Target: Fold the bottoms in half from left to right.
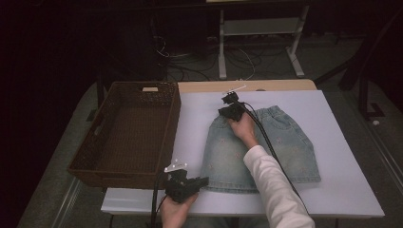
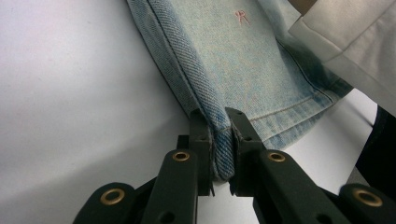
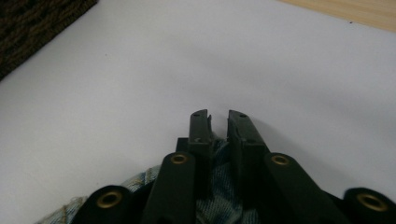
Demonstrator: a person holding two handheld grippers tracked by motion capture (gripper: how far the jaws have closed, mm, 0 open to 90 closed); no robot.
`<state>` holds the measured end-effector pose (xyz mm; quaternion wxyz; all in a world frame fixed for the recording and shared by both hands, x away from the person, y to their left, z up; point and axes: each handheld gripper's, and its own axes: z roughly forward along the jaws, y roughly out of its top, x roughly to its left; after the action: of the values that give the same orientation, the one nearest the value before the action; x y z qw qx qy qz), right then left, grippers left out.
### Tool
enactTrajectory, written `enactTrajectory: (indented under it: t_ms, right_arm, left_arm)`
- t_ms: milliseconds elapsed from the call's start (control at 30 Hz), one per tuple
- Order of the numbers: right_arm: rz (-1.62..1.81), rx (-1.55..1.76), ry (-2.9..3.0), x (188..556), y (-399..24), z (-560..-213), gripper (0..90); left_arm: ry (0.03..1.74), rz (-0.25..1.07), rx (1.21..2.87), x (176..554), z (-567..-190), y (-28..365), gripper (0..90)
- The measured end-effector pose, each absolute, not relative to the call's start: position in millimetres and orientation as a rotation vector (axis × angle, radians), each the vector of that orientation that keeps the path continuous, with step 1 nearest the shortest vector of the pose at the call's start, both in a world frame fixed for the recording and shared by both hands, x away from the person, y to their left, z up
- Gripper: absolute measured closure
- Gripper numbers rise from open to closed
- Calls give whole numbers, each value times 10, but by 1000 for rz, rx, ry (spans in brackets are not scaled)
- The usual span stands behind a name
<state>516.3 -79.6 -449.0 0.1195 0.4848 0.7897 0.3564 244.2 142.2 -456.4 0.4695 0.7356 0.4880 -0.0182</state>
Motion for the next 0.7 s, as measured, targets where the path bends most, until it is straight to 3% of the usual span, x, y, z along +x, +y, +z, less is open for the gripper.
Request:
enactTrajectory:
  t_ms: [333, 700]
  right_arm:
    - [1077, 1423, 2306, 5177, -842, -4361, 832]
    - [1121, 1408, 2280, 5217, -934, -3958, 844]
  left_arm:
    - [1162, -25, 1787, 2452, -4485, 1469, 825]
    - [1090, 33, 1737, 2437, -4163, 1509, 828]
